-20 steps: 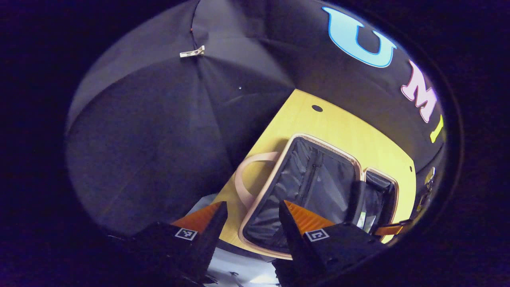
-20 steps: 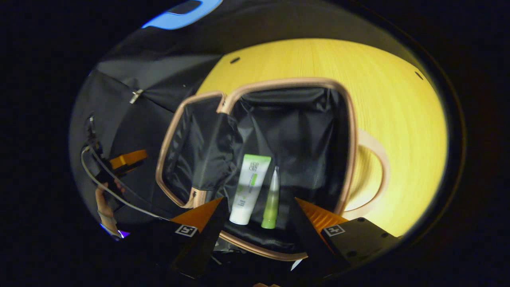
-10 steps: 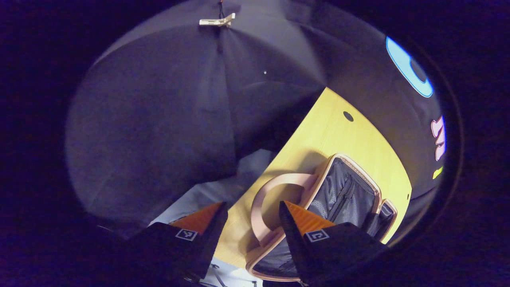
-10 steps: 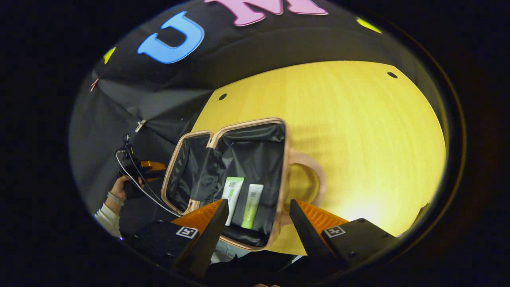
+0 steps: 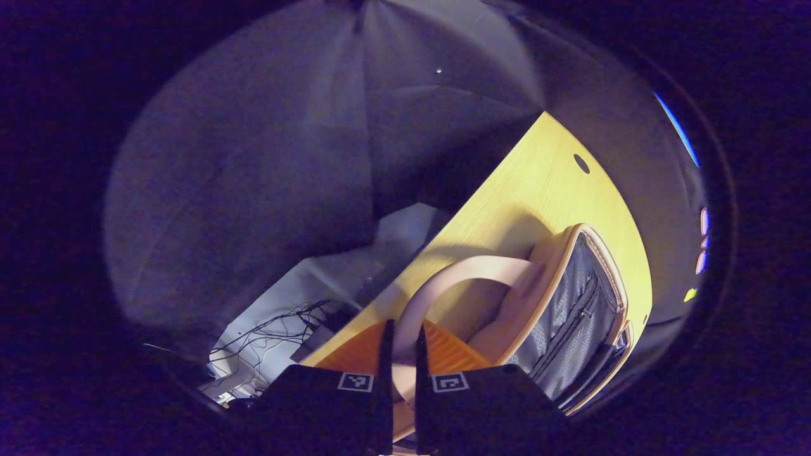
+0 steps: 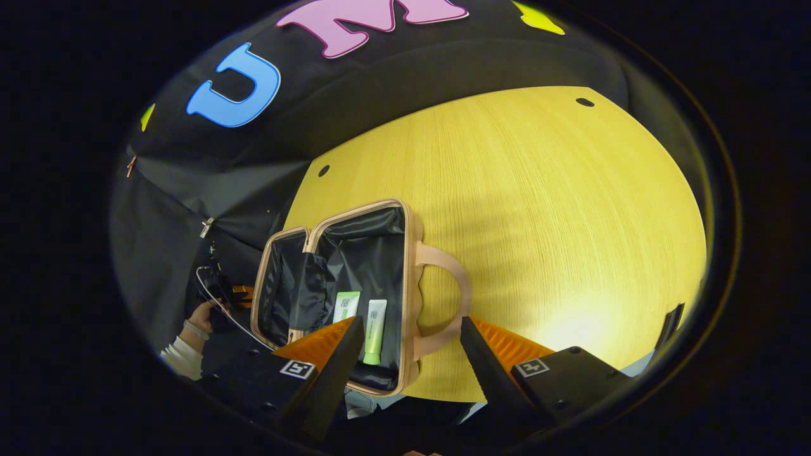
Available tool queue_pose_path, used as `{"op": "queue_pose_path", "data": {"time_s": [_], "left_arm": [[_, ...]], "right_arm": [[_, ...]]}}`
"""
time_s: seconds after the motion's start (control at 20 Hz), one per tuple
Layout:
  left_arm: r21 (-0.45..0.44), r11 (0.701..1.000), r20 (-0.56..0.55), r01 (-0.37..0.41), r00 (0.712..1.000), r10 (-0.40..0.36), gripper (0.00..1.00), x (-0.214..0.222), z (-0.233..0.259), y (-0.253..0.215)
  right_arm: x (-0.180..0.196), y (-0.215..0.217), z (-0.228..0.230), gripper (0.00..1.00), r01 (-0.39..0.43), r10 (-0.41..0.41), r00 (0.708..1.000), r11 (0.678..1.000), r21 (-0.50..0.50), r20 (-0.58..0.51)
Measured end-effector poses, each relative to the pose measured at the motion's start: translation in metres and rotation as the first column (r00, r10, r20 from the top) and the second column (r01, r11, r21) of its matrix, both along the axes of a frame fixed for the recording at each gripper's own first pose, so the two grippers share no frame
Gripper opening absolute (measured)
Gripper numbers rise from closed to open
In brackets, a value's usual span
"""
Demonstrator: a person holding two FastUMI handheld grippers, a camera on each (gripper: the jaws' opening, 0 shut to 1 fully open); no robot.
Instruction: First open the suitcase, pack the skin care products into it, and then close the suitcase.
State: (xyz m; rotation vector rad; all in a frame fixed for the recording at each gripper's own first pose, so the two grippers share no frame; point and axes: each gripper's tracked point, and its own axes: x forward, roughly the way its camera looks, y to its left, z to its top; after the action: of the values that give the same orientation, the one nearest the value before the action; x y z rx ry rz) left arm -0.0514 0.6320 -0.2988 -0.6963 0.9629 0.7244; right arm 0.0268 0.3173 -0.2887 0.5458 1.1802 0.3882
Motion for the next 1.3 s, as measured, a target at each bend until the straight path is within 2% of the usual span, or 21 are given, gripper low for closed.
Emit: {"op": "queue_pose_path", "data": {"time_s": [0.05,0.1,0.15,0.35,0.5,0.6,0.75,0.95,1.1,1.2,1.3], "left_arm": [[0.005,1.000,0.019,0.020,1.000,-0.020,0.14,0.001,0.007,-0.003],[0.015,0.999,0.024,0.039,0.999,-0.039,0.16,0.001,0.013,-0.006],[0.037,0.997,0.017,0.069,0.997,-0.069,0.14,0.001,0.022,-0.008],[0.178,0.972,0.047,0.152,0.986,-0.163,0.12,0.014,0.075,-0.025],[0.293,0.930,0.080,0.223,0.963,-0.256,0.10,0.020,0.131,-0.050],[0.321,0.919,0.161,0.231,0.942,-0.293,0.08,0.021,0.180,-0.078],[0.342,0.909,0.266,0.239,0.903,-0.338,0.08,0.032,0.235,-0.129],[0.413,0.854,0.286,0.316,0.845,-0.452,0.08,0.047,0.273,-0.215],[0.417,0.818,0.325,0.397,0.775,-0.542,0.07,0.068,0.288,-0.297],[0.400,0.783,0.326,0.477,0.724,-0.608,0.05,0.083,0.280,-0.360],[0.370,0.749,0.328,0.550,0.676,-0.659,0.08,0.103,0.261,-0.419]], "right_arm": [[-0.001,0.002,0.003,0.98,-0.005,0.005,1.000,1.000,0.009,0.012],[-0.002,0.003,0.006,0.98,-0.016,0.016,1.000,1.000,0.009,0.026],[-0.003,0.002,0.008,0.98,-0.031,0.031,0.998,1.000,0.002,0.045],[0.000,0.002,0.029,0.97,-0.098,0.098,0.984,0.995,-0.005,0.149],[0.007,0.005,0.053,0.97,-0.135,0.128,0.959,0.991,0.009,0.254],[0.011,0.003,0.068,0.97,-0.159,0.148,0.932,0.987,0.005,0.330],[0.014,-0.006,0.088,0.97,-0.179,0.161,0.894,0.984,0.003,0.418],[0.005,-0.034,0.104,0.97,-0.218,0.194,0.855,0.976,-0.006,0.482],[-0.002,-0.067,0.111,0.97,-0.233,0.218,0.821,0.972,-0.040,0.528],[-0.009,-0.090,0.119,0.97,-0.230,0.221,0.803,0.972,-0.054,0.553],[-0.016,-0.110,0.120,0.97,-0.219,0.213,0.798,0.974,-0.058,0.563]]}}
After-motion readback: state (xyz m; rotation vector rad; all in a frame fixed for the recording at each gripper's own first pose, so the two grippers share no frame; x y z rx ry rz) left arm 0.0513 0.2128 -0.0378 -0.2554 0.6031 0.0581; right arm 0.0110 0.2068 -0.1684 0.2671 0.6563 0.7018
